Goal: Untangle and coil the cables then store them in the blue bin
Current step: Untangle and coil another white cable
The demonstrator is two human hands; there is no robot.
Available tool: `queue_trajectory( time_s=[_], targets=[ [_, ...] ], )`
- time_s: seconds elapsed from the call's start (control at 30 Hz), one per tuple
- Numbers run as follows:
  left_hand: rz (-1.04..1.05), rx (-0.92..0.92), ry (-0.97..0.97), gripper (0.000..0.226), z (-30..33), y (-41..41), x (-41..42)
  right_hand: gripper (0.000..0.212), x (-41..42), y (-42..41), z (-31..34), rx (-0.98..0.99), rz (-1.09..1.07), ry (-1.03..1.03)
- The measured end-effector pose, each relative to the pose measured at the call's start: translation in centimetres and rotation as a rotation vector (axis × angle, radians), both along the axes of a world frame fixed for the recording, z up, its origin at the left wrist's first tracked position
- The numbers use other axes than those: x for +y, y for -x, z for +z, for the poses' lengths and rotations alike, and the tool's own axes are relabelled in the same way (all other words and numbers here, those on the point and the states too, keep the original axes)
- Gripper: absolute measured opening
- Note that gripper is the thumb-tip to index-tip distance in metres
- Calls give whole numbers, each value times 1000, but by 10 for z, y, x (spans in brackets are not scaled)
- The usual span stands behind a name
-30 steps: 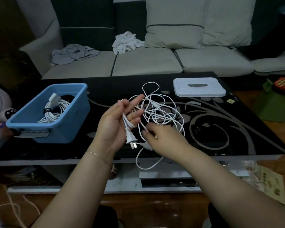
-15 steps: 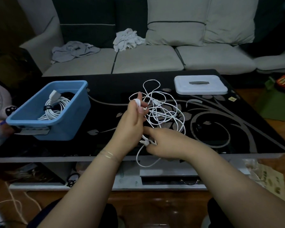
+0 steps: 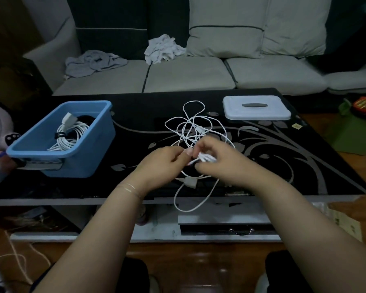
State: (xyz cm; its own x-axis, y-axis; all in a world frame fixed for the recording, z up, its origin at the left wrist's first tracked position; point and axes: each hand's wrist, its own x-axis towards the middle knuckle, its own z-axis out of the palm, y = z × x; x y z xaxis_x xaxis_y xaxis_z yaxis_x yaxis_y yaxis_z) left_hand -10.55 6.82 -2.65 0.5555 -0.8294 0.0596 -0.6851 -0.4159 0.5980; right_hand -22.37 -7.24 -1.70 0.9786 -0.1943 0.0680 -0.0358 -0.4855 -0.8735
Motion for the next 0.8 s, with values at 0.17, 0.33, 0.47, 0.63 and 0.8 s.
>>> queue_trajectory(
  time_s=[0.17,0.33,0.47,0.63,0.8],
  targets=[
    [-173,301,193,41,1,-3,5,14,-17,-1,0,-45,-114,-104],
    [77,717,563,45,13,-18,19,32,-47,-1,-8,-101,-368,144],
    [219,1306,969,51,19,-36,32,58,-58,1,-3,-134,-542,162],
    [309,1429,1039,52,18,-37,32,63,-48,-4,-13,209,-567,489],
    [295,1085,685,48,13,-22,17,41,-19,-9,-18,-213,-400,529]
  ],
)
